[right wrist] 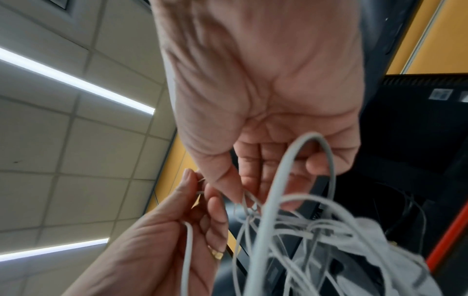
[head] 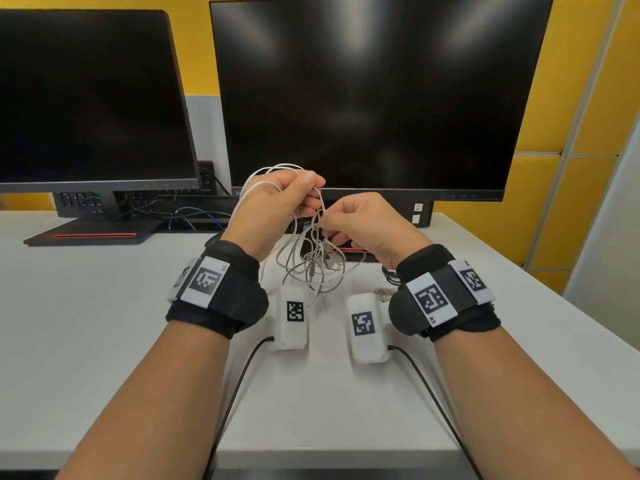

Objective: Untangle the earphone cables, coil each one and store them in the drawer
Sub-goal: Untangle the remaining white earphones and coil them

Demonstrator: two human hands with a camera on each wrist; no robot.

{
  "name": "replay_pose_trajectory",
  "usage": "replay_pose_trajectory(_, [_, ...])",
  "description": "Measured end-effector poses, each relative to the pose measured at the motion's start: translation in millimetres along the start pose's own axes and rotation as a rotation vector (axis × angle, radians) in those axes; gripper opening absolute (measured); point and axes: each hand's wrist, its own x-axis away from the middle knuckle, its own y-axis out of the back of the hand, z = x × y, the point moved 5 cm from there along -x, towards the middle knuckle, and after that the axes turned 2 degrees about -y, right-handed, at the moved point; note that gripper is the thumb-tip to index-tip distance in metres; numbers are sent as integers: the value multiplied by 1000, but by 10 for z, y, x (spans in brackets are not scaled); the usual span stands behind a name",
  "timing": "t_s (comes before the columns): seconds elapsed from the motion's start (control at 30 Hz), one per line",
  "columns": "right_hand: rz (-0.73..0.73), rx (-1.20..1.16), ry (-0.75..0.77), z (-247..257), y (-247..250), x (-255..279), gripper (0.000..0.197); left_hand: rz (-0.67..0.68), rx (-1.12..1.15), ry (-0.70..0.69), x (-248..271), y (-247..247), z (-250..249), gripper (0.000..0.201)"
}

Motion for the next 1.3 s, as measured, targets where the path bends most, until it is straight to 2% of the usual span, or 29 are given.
replay_pose_trajectory(0.17, [-35,-48,-72,-3,7,-13,13,-20,-11,21,-25,11,28,24])
replay_pose_trajectory(0.3, [-105,-57,-117,-35,57,-30,15,-74,86,64,-37,48,42,25])
replay_pose_trajectory(0.4, [-121,31,-131,-65,66,-51,19,-97,122,45,-27,60,22,25])
replay_pose_trajectory(0.57, [-126,56,-143,-103,89,-55,5,-176,38,-29,-41,109,11,25])
replay_pose_trajectory(0.63, [-123,65,-127,-111,98,-40,8,-197,21,-55,-46,133,11,26])
replay_pose_trajectory(0.73, [-46,105,-70,-92,37,-50,19,-143,34,-51,-34,96,16,24])
replay_pose_trajectory(0.87, [37,63,-8,-29,-54,-31,16,-26,45,-34,-10,-6,3,25])
replay_pose_trajectory(0.97, [16,29,70,17,-64,-11,14,7,67,-15,1,-44,-8,25])
replay_pose_trajectory(1.13, [6,-7,70,0,-34,-28,18,-16,-47,7,-4,3,22,13])
replay_pose_trajectory(1.3, [-44,-109,151,43,43,-13,15,187,-142,124,59,-102,73,20])
